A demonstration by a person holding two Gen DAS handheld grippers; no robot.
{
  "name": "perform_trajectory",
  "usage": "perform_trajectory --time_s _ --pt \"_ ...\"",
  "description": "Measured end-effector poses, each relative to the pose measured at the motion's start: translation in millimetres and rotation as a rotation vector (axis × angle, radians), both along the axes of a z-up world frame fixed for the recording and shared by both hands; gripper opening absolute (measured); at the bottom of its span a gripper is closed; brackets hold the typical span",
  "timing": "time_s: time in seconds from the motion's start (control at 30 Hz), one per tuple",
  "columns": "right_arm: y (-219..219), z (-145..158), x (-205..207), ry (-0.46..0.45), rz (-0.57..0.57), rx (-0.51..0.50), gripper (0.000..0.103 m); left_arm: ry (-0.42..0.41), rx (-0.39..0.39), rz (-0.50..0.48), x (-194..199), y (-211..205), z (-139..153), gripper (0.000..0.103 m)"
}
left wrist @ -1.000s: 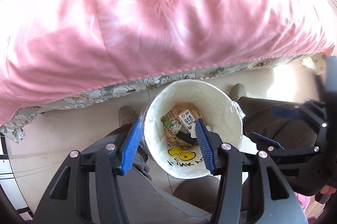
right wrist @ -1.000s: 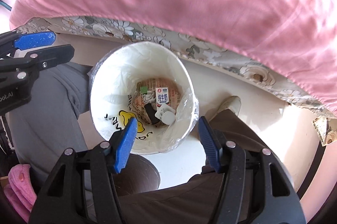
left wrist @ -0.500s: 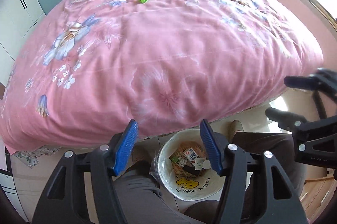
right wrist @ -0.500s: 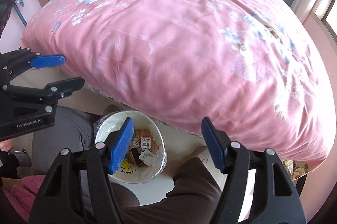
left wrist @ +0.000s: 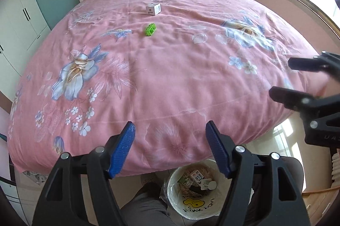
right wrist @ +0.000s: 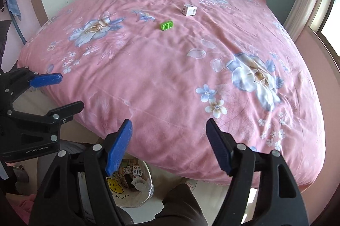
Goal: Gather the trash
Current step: 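Move both open tools back toward the remaining items on the bed, then grasp the lime lego brick with the left tool while the right tool grasps the white medicine box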
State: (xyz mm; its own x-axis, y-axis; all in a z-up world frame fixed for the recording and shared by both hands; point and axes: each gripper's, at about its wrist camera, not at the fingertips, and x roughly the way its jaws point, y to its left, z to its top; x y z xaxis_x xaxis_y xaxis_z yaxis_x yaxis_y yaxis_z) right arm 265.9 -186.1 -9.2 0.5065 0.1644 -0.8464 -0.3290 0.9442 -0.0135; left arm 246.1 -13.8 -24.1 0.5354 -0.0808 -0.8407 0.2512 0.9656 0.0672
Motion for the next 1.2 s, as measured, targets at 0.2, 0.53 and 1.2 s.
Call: perform_trajectory --time_s 0.2,0.53,1.2 --pt "-8 22 37 -0.021 -0.033 0.033 0.075 -0.016 0.005 -0.003 27 -2 10 0.074" --pt "-8 44 124 -0.042 -0.061 0.077 0.075 -0.042 0.014 -0.030 79 -2 10 0.077" --pt "29 -14 381 0.060 -0.134 0.177 0.075 -0.030 -0.096 -0.006 265 15 -51 0.078"
